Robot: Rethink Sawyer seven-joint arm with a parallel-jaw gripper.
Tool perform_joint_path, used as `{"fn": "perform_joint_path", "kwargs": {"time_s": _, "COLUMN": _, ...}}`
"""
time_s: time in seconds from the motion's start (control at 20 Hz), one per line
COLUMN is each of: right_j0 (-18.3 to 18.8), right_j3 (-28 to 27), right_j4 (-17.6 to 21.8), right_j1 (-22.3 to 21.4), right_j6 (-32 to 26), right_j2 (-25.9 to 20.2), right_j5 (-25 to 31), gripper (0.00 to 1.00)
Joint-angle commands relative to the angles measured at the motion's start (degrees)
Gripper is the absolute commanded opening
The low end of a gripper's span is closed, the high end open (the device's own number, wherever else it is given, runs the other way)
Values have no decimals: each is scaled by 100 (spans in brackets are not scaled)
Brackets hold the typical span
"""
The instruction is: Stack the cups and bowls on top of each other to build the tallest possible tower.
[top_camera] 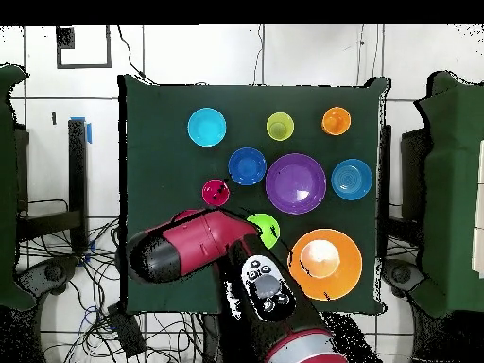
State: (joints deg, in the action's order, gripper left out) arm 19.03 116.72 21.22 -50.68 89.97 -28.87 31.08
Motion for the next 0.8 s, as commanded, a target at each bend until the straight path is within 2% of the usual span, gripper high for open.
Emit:
{"fn": "perform_joint_path", "kwargs": {"time_s": 0.05, "right_j0": -244, "right_j3": 402, "right_j4": -24, "right_j1": 109, "right_j6": 1057, "right_j2": 291, "right_j5": -491, "gripper": 0}}
{"fn": "perform_joint_path", "kwargs": {"time_s": 0.8, "right_j0": -937, "right_j3": 581, "right_j4": -205, "right_j1": 79, "right_j6": 1631, "right_j2": 567, "right_j5": -830, "gripper": 0}}
